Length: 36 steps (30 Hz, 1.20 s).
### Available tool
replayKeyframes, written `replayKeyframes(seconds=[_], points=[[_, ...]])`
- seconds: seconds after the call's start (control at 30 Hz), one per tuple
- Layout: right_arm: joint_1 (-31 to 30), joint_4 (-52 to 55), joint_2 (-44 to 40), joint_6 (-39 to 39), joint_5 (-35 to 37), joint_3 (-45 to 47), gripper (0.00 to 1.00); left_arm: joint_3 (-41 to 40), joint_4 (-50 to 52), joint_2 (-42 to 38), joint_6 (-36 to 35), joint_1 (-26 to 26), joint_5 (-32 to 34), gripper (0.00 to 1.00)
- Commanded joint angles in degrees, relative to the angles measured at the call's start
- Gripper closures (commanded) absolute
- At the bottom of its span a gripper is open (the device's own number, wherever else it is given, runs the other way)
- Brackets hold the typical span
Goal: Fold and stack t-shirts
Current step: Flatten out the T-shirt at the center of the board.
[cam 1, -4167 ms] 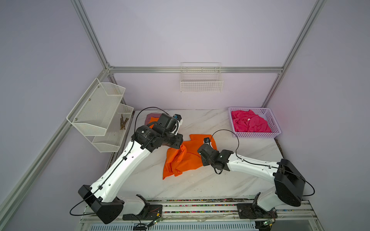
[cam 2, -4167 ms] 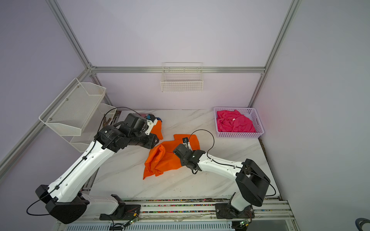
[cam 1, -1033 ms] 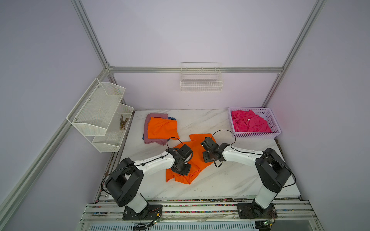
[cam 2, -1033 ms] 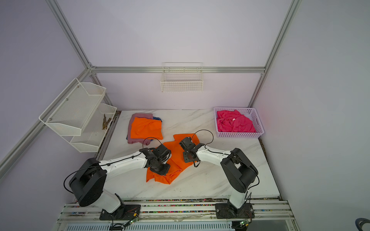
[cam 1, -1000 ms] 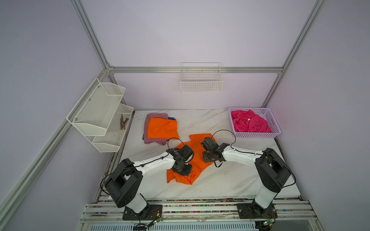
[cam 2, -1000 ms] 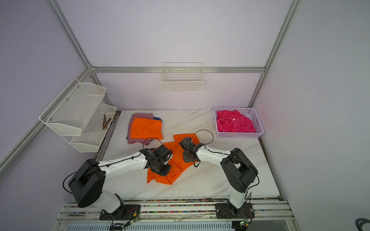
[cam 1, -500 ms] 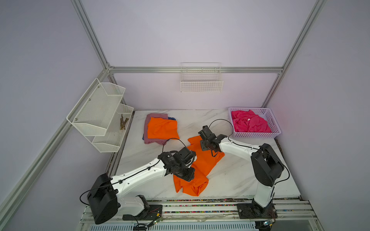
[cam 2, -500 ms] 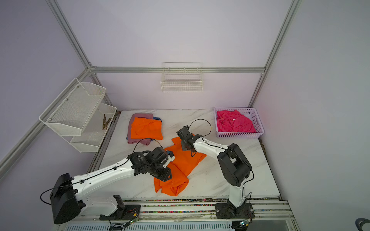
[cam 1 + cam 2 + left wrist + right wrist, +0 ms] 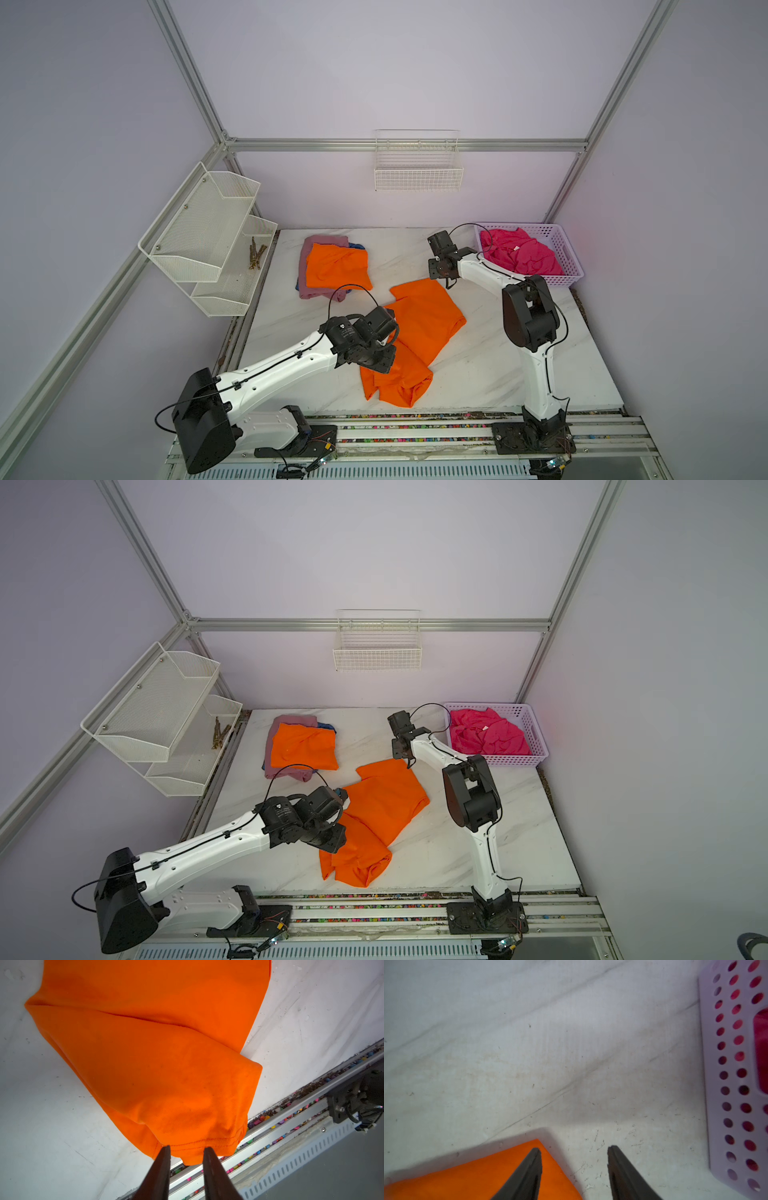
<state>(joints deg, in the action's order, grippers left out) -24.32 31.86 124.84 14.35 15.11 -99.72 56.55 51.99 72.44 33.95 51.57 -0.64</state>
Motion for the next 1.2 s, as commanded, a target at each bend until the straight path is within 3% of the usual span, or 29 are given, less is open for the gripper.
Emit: replayKeyframes(seconds=[0.0,0.73,1.17], points=[[-0.2,2.8,0.8,-1.5,-3.0,-2.3,0.43,1.6,-1.1,-0.1,1.3,0.2,3.8,0.69],[0.3,4.1,5.5,-4.3,-8.3,-4.4,0.42,0.4,-5.0,3.9,0.6,0.2,4.6,0.70],[0.2,4.0,4.9,-5.3,-12.7,-1.3,0.53,-1.6,-5.2,1.5,2.0,0.2,5.5,0.68]])
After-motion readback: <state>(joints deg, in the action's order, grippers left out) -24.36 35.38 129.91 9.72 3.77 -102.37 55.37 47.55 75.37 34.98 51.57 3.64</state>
